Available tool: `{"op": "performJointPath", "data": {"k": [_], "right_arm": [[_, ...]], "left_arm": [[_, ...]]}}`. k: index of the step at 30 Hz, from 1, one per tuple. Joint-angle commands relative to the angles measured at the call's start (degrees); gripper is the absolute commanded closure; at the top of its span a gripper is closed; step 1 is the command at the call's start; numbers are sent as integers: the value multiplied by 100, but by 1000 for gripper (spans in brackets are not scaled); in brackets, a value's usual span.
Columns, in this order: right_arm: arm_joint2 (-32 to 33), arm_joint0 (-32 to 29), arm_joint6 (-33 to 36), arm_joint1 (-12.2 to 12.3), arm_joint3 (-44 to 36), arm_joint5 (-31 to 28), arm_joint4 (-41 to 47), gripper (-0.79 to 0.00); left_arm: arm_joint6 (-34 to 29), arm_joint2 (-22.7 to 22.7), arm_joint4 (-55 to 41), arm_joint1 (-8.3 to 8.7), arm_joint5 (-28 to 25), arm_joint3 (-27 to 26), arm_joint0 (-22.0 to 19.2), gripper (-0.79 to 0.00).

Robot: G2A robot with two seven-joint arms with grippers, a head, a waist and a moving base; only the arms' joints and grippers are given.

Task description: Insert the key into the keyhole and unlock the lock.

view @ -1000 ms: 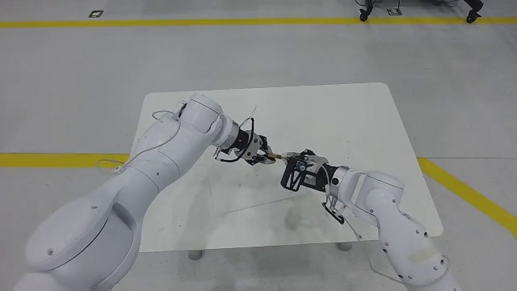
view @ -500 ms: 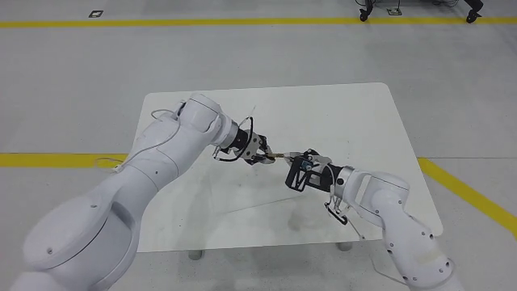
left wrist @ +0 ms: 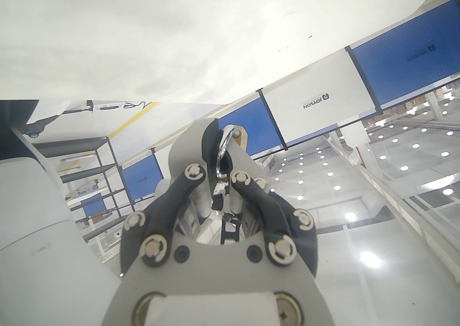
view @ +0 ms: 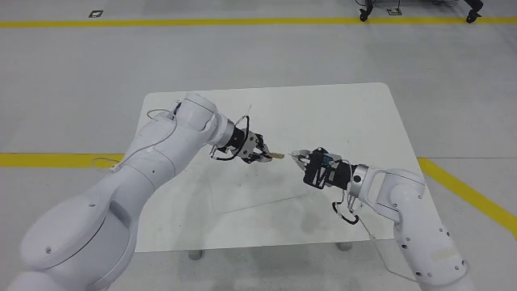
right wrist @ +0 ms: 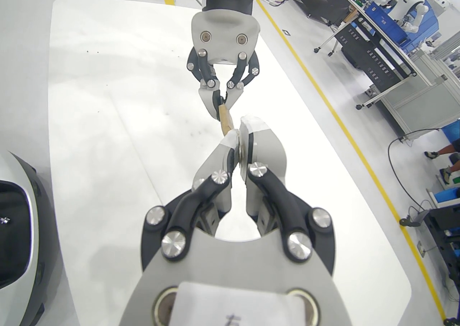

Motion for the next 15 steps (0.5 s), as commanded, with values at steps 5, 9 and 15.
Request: {"op": "performJointPath", "data": {"k": [5, 9, 15], "right_arm": [[-9, -1, -9, 2, 2, 157, 88, 0], [226, -108, -297, 31, -4, 115, 410, 0], [583, -367, -632, 106, -188, -201, 613, 0]], "left_arm": [[-368, 2, -533, 55, -367, -27, 140, 0], [-631, 177, -1301, 148, -628, -46, 285, 0], [-1006, 641, -2310, 396, -1003, -56, 220, 0]]}}
